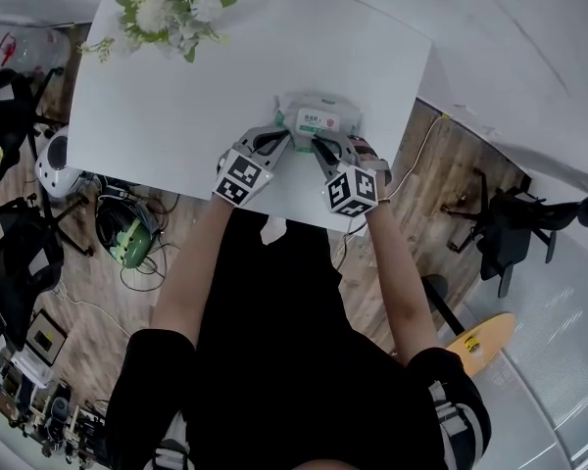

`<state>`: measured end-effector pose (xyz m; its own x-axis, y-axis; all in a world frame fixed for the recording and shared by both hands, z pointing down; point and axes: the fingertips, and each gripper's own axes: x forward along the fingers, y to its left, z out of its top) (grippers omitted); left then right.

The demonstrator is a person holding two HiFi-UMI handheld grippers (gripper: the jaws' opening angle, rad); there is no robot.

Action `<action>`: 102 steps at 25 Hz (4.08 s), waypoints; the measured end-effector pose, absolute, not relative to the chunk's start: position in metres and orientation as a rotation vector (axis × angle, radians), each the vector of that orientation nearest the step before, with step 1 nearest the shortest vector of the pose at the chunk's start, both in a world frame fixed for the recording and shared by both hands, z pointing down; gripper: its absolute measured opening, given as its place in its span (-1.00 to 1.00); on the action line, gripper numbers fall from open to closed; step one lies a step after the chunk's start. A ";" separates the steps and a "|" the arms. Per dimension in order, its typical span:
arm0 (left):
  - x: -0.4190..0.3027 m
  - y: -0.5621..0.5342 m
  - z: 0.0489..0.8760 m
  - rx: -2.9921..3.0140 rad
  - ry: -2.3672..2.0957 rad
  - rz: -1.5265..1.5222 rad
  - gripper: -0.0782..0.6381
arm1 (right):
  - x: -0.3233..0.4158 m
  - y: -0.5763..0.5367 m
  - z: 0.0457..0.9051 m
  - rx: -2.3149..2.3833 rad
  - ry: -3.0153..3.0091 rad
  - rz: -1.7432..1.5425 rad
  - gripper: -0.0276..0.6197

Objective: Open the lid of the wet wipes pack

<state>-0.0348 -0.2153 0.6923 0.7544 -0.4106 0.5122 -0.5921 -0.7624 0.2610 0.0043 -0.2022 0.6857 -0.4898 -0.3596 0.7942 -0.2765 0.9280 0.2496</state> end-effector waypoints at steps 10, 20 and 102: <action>-0.035 -0.213 0.691 2.541 -0.762 0.608 -0.72 | 0.004 -0.199 0.676 0.451 -2.123 -0.057 -0.85; -0.035 -0.212 0.689 2.536 -0.753 0.607 -0.72 | 0.004 -0.197 0.672 0.453 -2.105 -0.066 -0.86; -0.048 -0.199 0.669 2.563 -0.755 0.659 -0.72 | 0.060 -0.233 0.597 1.078 -2.059 -0.046 -0.73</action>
